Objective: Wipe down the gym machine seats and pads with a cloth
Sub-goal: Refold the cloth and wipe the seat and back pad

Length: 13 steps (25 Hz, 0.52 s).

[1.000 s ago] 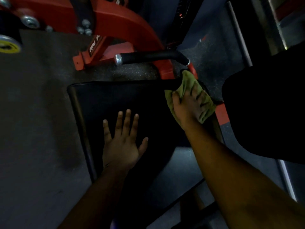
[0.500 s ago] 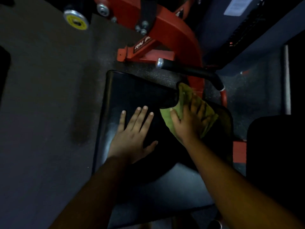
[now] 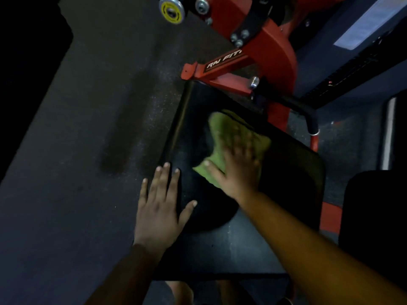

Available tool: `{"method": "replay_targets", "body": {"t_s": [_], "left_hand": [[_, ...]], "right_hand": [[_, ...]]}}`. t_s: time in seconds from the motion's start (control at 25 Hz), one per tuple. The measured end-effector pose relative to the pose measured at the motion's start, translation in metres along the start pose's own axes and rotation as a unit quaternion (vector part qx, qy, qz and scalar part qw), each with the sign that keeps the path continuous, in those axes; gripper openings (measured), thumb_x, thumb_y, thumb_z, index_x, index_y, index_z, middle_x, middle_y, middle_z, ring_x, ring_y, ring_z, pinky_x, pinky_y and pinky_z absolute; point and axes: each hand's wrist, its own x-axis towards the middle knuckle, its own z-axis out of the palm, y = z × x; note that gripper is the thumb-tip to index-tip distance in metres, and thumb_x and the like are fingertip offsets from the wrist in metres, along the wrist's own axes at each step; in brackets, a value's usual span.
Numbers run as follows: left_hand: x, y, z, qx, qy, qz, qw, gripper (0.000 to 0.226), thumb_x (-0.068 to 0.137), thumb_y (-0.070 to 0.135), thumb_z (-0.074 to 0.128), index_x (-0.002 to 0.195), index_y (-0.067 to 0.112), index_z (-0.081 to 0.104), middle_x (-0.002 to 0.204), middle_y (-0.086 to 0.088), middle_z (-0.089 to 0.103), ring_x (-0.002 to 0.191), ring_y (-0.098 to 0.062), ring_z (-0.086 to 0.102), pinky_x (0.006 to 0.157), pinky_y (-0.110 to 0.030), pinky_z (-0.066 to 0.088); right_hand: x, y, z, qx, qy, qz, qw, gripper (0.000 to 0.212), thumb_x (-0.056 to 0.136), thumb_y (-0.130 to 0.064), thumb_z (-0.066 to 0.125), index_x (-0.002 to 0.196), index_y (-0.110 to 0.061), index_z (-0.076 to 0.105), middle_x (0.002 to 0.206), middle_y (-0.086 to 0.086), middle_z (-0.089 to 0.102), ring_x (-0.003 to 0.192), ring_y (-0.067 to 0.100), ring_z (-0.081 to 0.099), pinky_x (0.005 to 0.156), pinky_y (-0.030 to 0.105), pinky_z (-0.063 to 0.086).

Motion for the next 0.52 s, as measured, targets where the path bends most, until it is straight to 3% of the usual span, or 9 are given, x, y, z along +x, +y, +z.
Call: {"method": "replay_targets", "body": {"t_s": [0.08,0.2,0.28,0.36,0.44,0.52], "left_hand": [[-0.012,-0.004,0.008,-0.002,-0.016,-0.028,0.999,0.088,0.095,0.07,0.036,0.162,0.017,0.012,0.17,-0.005,0.002,0.157,-0.019,-0.002,0.125,-0.052,0.013],[-0.004,-0.003,0.009,-0.007,-0.03,-0.023,0.999,0.094,0.093,0.072,0.036,0.162,0.017,0.003,0.17,-0.006,-0.006,0.156,-0.019,-0.009,0.126,-0.05,0.008],[-0.004,-0.003,0.007,-0.008,-0.044,-0.022,0.999,0.095,0.094,0.073,0.034,0.162,0.018,-0.003,0.169,-0.005,-0.012,0.156,-0.019,-0.012,0.126,-0.05,0.008],[-0.006,-0.004,0.003,-0.012,-0.056,-0.022,0.998,0.094,0.095,0.073,0.031,0.161,0.017,-0.006,0.168,-0.005,-0.016,0.155,-0.02,-0.014,0.126,-0.051,0.01],[-0.006,-0.004,0.002,-0.009,-0.059,-0.022,0.998,0.094,0.096,0.073,0.029,0.161,0.014,-0.005,0.168,-0.006,-0.017,0.155,-0.02,-0.015,0.126,-0.051,0.012],[-0.005,-0.003,0.002,-0.012,-0.055,-0.02,0.998,0.095,0.095,0.072,0.03,0.161,0.013,-0.003,0.169,-0.007,-0.015,0.155,-0.021,-0.013,0.125,-0.051,0.014]], "right_hand": [[0.06,-0.026,-0.016,-0.028,0.0,-0.124,0.992,0.084,0.079,-0.083,0.034,0.154,-0.053,0.013,0.169,0.0,0.002,0.154,0.037,0.001,0.11,0.074,0.017],[0.129,-0.034,-0.034,-0.038,-0.005,-0.06,0.997,0.083,0.082,-0.08,0.04,0.153,-0.055,0.005,0.169,-0.002,-0.002,0.154,0.033,0.004,0.112,0.073,0.016],[0.111,-0.042,-0.025,-0.046,0.003,-0.028,0.999,0.085,0.084,-0.077,0.034,0.157,-0.046,0.004,0.17,0.003,-0.001,0.154,0.035,0.005,0.112,0.072,0.019],[0.046,-0.047,-0.011,-0.054,0.006,-0.057,0.997,0.088,0.081,-0.073,0.03,0.158,-0.04,0.003,0.17,0.003,-0.004,0.155,0.034,0.001,0.11,0.073,0.023],[-0.008,-0.04,-0.004,-0.036,-0.04,-0.105,0.993,0.084,0.083,-0.074,0.034,0.155,-0.049,0.001,0.169,-0.001,-0.008,0.155,0.032,-0.006,0.109,0.074,0.02],[0.013,-0.031,-0.013,-0.044,-0.071,-0.128,0.988,0.082,0.083,-0.078,0.034,0.153,-0.055,0.0,0.168,-0.004,-0.013,0.154,0.03,-0.012,0.109,0.076,0.013]]}}
